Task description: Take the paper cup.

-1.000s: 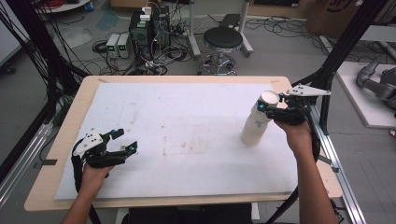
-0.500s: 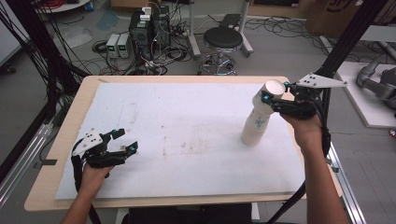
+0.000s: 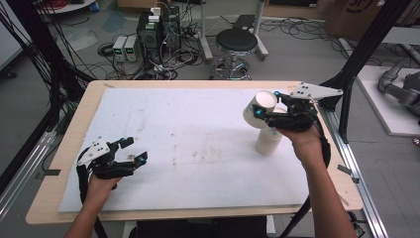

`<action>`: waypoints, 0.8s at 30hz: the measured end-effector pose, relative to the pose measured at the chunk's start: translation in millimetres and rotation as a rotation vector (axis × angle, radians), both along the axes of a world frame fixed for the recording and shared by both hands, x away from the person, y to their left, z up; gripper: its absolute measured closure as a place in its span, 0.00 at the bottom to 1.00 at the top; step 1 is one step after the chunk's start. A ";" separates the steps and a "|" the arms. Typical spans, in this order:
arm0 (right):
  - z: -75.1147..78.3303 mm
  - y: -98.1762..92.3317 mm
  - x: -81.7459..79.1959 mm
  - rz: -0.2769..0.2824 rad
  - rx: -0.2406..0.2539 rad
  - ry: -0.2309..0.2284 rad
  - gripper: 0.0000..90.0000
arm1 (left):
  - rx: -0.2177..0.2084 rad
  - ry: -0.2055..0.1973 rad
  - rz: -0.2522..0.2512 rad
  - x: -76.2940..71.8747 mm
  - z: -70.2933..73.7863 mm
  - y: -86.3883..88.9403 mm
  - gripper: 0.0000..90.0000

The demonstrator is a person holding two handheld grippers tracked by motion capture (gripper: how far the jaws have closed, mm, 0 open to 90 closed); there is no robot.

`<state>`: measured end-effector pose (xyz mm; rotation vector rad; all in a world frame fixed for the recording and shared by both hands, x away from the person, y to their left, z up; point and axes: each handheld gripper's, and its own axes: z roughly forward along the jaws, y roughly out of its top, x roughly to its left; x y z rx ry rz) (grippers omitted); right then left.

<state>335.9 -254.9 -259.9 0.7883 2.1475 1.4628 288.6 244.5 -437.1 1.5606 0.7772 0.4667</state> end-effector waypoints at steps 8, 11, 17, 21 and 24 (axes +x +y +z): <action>-35.3 19.2 -1.9 0.071 0.001 0.041 0.41 | -0.021 -0.022 0.002 -0.7 1.9 -0.2 0.17; -48.5 25.9 -4.0 0.088 -0.005 0.049 0.41 | -0.016 -0.025 -0.009 -0.6 1.5 -2.2 0.17; -77.8 39.8 -7.7 0.125 -0.041 0.065 0.40 | 0.005 -0.041 -0.024 -1.0 1.0 -5.5 0.17; -90.8 48.2 -9.1 0.147 -0.053 0.078 0.40 | 0.029 -0.055 -0.058 1.1 -0.9 -8.3 0.17; -95.1 53.7 -9.1 0.158 -0.064 0.079 0.40 | 0.044 -0.075 -0.052 1.1 -1.0 -10.2 0.17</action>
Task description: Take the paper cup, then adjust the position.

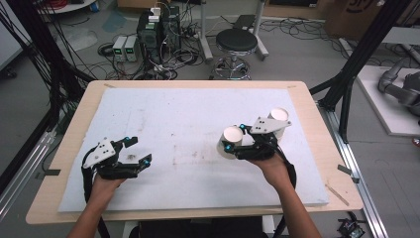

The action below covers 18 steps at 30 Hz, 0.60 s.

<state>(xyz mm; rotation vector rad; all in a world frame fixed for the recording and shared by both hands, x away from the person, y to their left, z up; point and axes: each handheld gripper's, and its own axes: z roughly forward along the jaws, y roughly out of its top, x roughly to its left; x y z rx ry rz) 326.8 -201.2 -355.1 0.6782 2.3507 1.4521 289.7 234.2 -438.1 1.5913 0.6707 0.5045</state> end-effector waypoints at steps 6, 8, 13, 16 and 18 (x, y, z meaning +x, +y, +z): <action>-4.1 2.1 0.7 0.003 0.011 0.003 0.40 | -0.035 0.053 -0.019 1.2 1.4 -3.8 0.17; -6.8 1.4 0.9 0.002 0.023 0.013 0.40 | -0.034 0.046 -0.034 0.1 1.9 -6.7 0.17; -8.1 3.4 0.6 0.010 0.030 0.020 0.40 | -0.043 0.052 -0.061 1.0 1.1 -10.2 0.17; -8.8 4.1 2.3 0.016 0.033 0.024 0.40 | -0.038 0.051 -0.084 1.7 0.6 -13.5 0.17; -9.6 5.5 3.5 0.021 0.036 0.031 0.40 | -0.029 0.051 -0.098 1.2 0.4 -15.4 0.17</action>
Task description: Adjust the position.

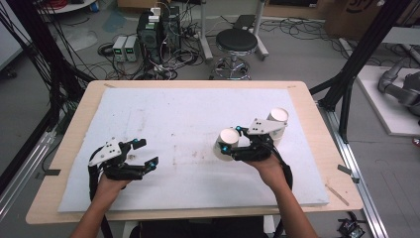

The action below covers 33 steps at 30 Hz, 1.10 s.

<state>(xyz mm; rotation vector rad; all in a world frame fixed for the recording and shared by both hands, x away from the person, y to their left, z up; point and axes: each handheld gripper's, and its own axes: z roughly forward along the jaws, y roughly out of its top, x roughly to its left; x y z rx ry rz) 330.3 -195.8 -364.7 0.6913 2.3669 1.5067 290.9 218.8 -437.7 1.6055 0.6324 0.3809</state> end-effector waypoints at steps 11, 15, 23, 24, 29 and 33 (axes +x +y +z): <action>-2.4 14.1 -0.3 0.041 0.018 0.021 0.40 | 0.031 -0.060 -0.076 0.9 1.5 -12.2 0.17; -4.7 23.1 -3.9 0.072 0.025 0.016 0.40 | 0.034 -0.063 -0.097 0.3 2.6 -18.2 0.17; -9.9 35.7 -8.3 0.105 0.034 0.019 0.40 | 0.045 -0.044 -0.161 -1.3 4.5 -40.9 0.17; -10.0 36.3 -8.2 0.107 0.034 0.020 0.40 | 0.051 -0.044 -0.165 -0.5 4.7 -43.2 0.17; -10.3 37.7 -7.0 0.117 0.029 0.027 0.40 | 0.078 -0.042 -0.196 4.5 6.9 -54.1 0.17; -10.2 40.3 -7.4 0.132 0.031 0.038 0.40 | 0.074 -0.044 -0.226 10.2 10.9 -66.4 0.17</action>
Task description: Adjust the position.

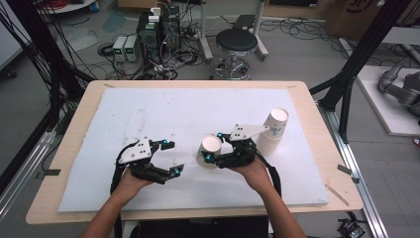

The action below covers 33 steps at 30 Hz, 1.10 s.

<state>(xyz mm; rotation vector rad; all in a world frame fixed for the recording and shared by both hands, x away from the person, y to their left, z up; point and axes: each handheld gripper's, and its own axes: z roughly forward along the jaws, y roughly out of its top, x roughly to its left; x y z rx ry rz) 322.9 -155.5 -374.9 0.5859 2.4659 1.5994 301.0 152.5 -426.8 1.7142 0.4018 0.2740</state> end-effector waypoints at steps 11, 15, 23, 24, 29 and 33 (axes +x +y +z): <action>-0.7 7.5 -3.0 0.058 -0.003 0.009 0.40 | 0.025 0.020 -0.121 9.7 -2.5 -41.5 0.18; -1.1 8.6 -3.6 0.068 0.000 0.011 0.40 | 0.024 0.027 -0.142 11.8 -3.4 -47.9 0.19; -2.1 11.6 -4.7 0.100 0.020 0.020 0.40 | 0.026 0.023 -0.182 12.5 -5.4 -54.9 0.29; -2.2 11.8 -4.6 0.099 0.020 0.014 0.40 | 0.029 0.019 -0.189 12.7 -5.3 -55.0 0.30; -1.9 11.6 -5.3 0.100 0.014 0.019 0.40 | 0.038 0.012 -0.194 12.4 -4.7 -53.4 0.39; 0.8 13.5 -7.4 0.054 -0.019 -0.001 0.15 | 0.101 0.015 -0.200 12.1 0.7 -53.3 0.41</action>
